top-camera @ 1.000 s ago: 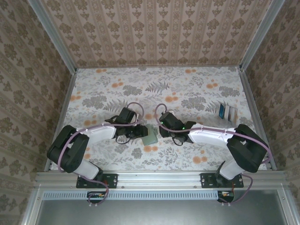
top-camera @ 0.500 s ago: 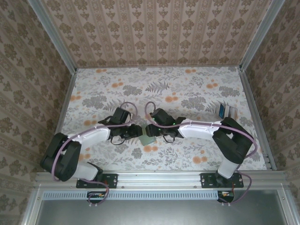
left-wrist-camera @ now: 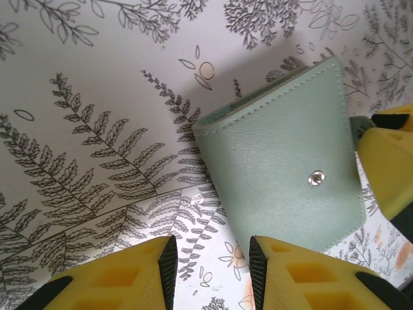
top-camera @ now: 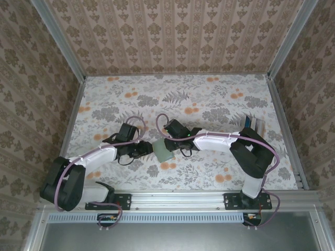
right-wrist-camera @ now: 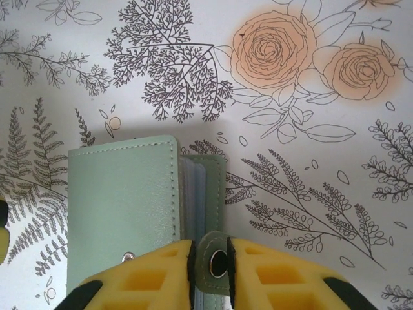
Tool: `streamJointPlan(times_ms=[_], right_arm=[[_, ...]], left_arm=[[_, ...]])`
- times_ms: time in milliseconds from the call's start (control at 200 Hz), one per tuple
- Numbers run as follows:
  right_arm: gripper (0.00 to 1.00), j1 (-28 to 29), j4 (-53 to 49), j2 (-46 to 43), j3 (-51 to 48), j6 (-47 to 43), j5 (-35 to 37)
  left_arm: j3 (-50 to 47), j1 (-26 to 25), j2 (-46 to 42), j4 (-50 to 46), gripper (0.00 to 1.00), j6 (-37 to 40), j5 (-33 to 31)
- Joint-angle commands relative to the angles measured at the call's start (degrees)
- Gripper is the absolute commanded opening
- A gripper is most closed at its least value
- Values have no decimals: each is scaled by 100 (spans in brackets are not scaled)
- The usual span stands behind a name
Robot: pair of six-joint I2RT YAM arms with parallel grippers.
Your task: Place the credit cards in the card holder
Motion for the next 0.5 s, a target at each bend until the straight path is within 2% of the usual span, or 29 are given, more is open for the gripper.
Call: streamJointPlan(times_ms=[0,185,495], right_arm=[[18,11,-192,-65,93,-37,167],[15,7,-135,-317,-9,14,66],[9,-53,52,-715,-307,-17,-218]], left_arm=[[-12,26,174,184,37,17,140],[60,-89,344,378,38,9,181],[467,-428,730,197,40,56,-207]])
